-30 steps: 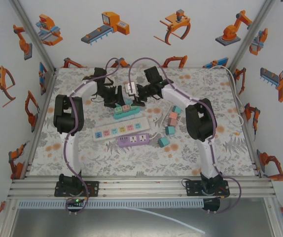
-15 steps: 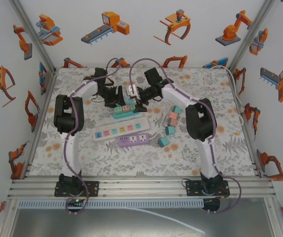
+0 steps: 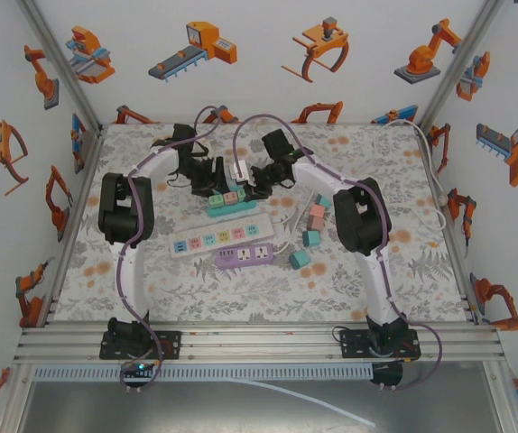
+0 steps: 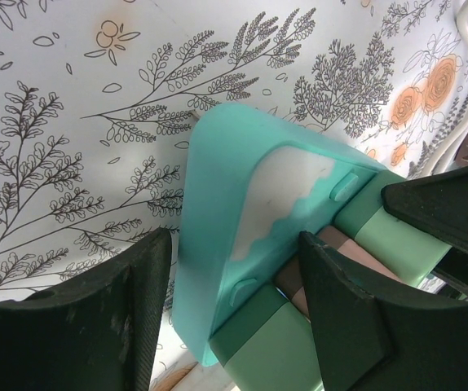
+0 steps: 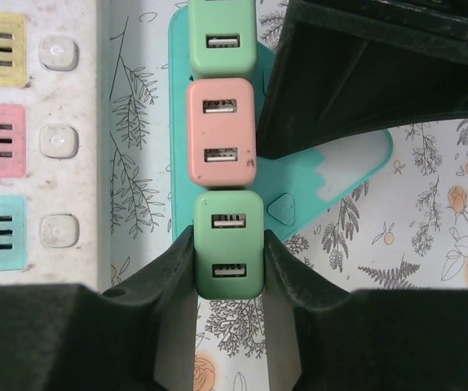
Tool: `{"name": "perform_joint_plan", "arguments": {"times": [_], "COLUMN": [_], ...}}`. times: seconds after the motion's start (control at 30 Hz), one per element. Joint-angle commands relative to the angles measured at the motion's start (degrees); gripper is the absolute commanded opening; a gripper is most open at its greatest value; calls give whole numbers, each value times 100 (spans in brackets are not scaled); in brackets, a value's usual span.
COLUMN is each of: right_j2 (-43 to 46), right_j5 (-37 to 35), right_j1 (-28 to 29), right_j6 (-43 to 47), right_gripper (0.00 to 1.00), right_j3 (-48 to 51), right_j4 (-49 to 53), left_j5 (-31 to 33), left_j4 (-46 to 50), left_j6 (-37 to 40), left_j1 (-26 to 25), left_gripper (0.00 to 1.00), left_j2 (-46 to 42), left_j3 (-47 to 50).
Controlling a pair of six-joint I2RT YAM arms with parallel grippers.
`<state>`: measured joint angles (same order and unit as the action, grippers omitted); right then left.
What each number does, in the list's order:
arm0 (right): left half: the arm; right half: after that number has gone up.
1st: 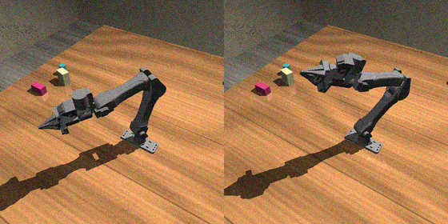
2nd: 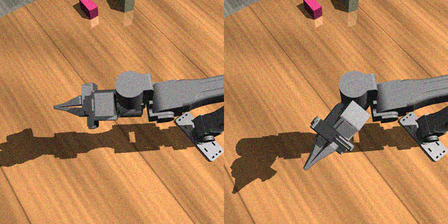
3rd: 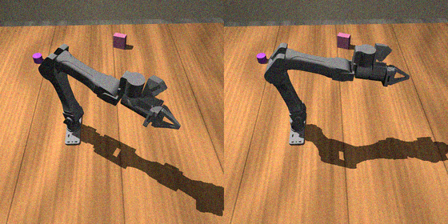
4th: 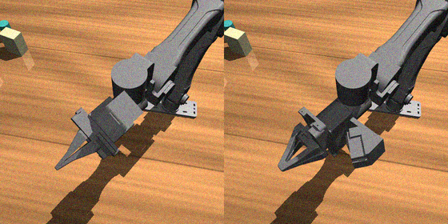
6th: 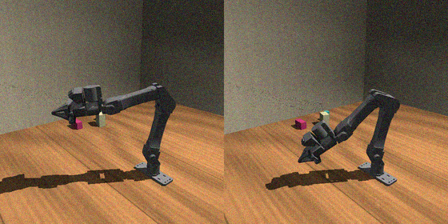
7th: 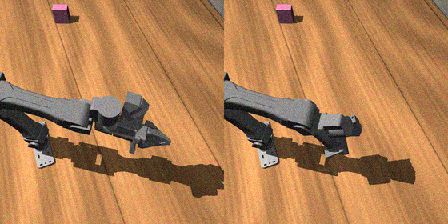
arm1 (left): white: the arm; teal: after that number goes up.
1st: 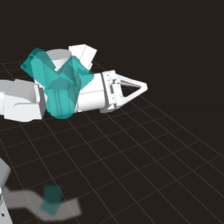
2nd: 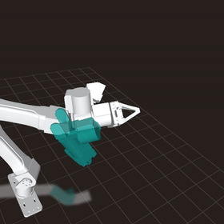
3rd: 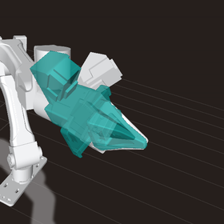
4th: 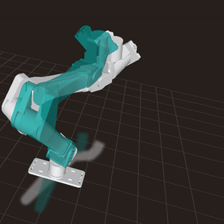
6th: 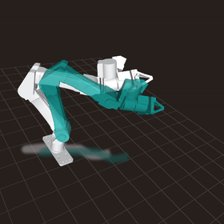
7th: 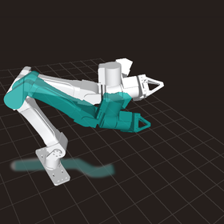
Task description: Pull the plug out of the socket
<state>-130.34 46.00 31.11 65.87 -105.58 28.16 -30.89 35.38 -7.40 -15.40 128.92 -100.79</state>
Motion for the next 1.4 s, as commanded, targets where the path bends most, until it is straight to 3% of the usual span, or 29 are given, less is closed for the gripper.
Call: {"name": "perform_joint_plan", "arguments": {"times": [0.0, 0.53, 1.37], "right_j2": [42, 211, 589], "right_j5": [245, 697, 874], "right_j1": [69, 141, 202], "right_j6": [-19, -1041, -1373], "right_gripper": [26, 17, 9], "right_j3": [45, 75, 169], "right_j4": [-96, -905, -1179], "left_j5": [275, 1664, 2024], "left_j4": [198, 1089, 1497], "left_j6": [142, 191, 98], "left_j1": [-51, -87, -190], "left_gripper": [60, 59, 60], "left_j2": [218, 577, 832], "left_j3": [14, -151, -309]}}
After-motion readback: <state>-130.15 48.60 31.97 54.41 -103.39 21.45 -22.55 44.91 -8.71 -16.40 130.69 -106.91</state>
